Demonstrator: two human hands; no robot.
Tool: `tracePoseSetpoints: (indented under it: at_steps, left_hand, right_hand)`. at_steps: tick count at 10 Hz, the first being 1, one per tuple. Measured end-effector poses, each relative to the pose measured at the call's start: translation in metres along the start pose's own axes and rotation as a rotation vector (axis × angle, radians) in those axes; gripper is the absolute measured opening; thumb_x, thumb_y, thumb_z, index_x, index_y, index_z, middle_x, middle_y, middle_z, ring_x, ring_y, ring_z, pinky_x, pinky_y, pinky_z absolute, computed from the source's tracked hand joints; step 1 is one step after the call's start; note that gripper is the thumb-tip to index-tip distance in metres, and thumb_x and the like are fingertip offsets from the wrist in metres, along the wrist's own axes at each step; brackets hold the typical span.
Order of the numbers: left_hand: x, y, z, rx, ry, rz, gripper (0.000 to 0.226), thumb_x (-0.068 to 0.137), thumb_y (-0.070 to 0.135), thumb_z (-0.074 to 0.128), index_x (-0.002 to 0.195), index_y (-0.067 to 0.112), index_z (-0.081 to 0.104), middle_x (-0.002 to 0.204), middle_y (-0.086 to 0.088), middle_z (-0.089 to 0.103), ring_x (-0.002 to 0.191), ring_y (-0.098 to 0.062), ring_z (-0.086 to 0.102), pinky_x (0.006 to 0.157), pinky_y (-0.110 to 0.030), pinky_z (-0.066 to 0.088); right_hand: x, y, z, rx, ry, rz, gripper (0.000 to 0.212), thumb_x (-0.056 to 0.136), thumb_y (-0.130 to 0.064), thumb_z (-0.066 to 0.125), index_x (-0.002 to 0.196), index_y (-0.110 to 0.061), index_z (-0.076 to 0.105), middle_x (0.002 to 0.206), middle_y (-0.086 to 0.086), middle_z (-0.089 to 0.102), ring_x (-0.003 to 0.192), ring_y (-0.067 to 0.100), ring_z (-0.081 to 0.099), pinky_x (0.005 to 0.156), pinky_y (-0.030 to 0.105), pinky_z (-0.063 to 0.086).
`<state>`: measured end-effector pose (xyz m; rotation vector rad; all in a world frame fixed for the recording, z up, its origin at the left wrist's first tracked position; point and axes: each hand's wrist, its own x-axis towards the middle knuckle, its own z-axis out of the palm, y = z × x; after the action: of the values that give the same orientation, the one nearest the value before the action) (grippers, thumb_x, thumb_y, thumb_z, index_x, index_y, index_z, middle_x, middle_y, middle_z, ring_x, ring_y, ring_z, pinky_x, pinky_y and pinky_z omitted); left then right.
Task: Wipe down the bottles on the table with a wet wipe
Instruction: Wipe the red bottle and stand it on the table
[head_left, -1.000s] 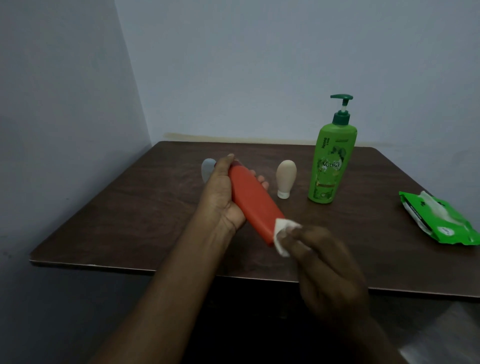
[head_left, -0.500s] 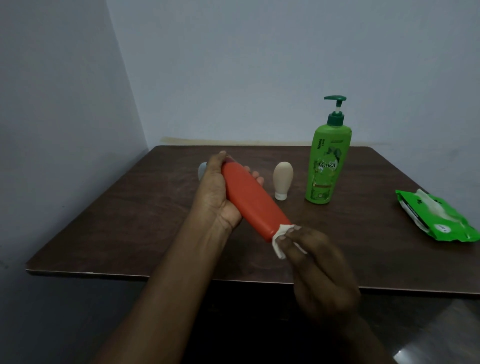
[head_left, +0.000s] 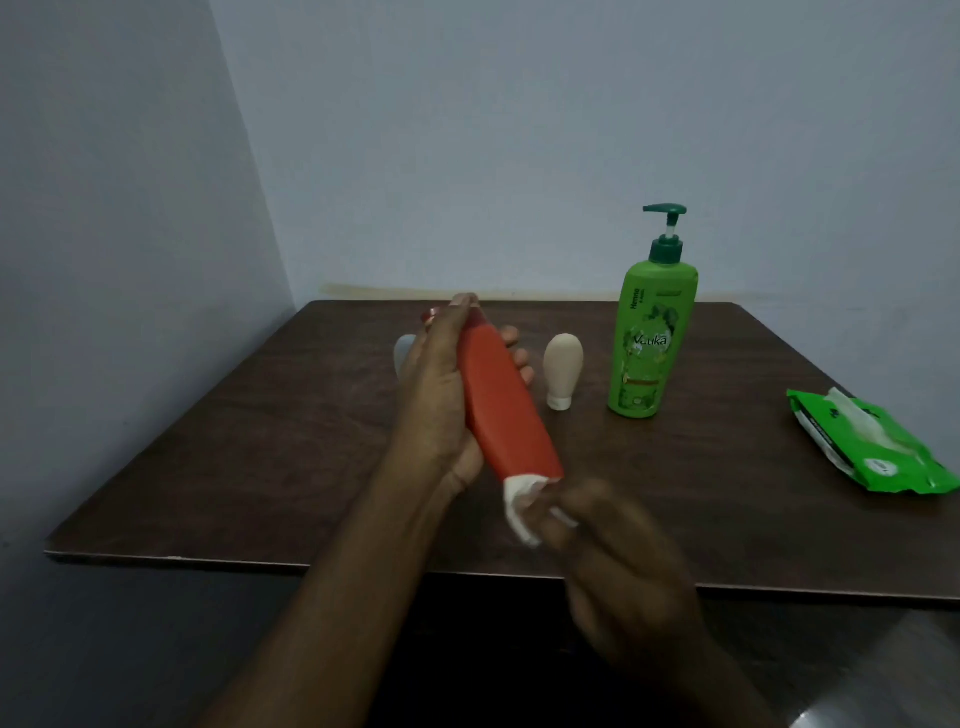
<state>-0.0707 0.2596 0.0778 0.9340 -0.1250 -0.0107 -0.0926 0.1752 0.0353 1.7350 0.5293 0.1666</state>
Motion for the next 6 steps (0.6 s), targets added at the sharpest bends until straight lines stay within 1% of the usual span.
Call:
tracePoseSetpoints:
  at_steps: [1,2,3,4,5,6]
  left_hand:
    - [-0.007,-0.005,0.005,0.075,-0.078,0.08,0.07,0.085,0.075,0.057,0.127,0.019,0.064,0.1,-0.021,0.07,0.084,-0.032,0.068,0.078,-0.043,0.057]
    - [-0.019,-0.009,0.0,0.41,-0.045,0.134,0.094,0.055,0.105,0.026,0.104,0.041,0.074,0.099,-0.012,0.078,0.095,-0.03,0.075,0.091,-0.05,0.059]
    - [-0.017,-0.015,-0.011,0.618,-0.014,0.15,0.105,0.05,0.11,0.012,0.106,0.043,0.07,0.104,-0.004,0.078,0.104,-0.023,0.075,0.099,-0.052,0.057]
    - [-0.022,-0.035,-0.019,0.713,-0.233,0.298,0.089,0.076,0.096,0.021,0.125,0.035,0.064,0.113,-0.003,0.074,0.107,-0.022,0.072,0.099,-0.049,0.056]
    - [-0.023,-0.039,-0.018,0.648,-0.265,0.333,0.058,0.085,0.08,0.05,0.121,0.037,0.065,0.111,-0.006,0.074,0.104,-0.024,0.072,0.092,-0.045,0.058]
    - [-0.017,-0.035,-0.018,0.688,-0.237,0.247,0.027,0.088,0.032,0.08,0.11,0.035,0.066,0.106,0.002,0.076,0.099,-0.006,0.072,0.087,-0.025,0.057]
  right_hand:
    - [-0.065,-0.03,-0.004,0.889,0.707,0.414,0.037,0.097,0.002,0.037,0.125,0.01,0.06,0.121,0.025,0.062,0.116,0.043,0.058,0.11,0.042,0.035]
    - [-0.098,-0.009,0.024,1.651,1.345,0.975,0.035,0.092,0.011,0.056,0.116,-0.009,0.069,0.116,0.002,0.068,0.111,0.011,0.064,0.096,0.022,0.046]
    - [-0.089,0.009,0.03,1.817,1.381,1.066,0.047,0.086,0.019,0.061,0.112,-0.019,0.07,0.114,-0.008,0.069,0.11,0.004,0.064,0.095,0.021,0.049]
    - [-0.076,0.018,0.026,1.978,1.395,1.067,0.05,0.087,0.017,0.062,0.108,-0.028,0.07,0.11,-0.019,0.07,0.107,0.005,0.067,0.095,0.03,0.054]
    - [-0.077,0.011,0.037,1.967,1.378,1.069,0.052,0.086,0.016,0.063,0.107,-0.031,0.07,0.109,-0.022,0.07,0.106,0.002,0.066,0.093,0.026,0.053]
    - [-0.081,0.013,0.043,1.924,1.339,1.1,0.052,0.087,0.014,0.063,0.104,-0.036,0.068,0.107,-0.02,0.069,0.102,0.0,0.066,0.09,0.02,0.05]
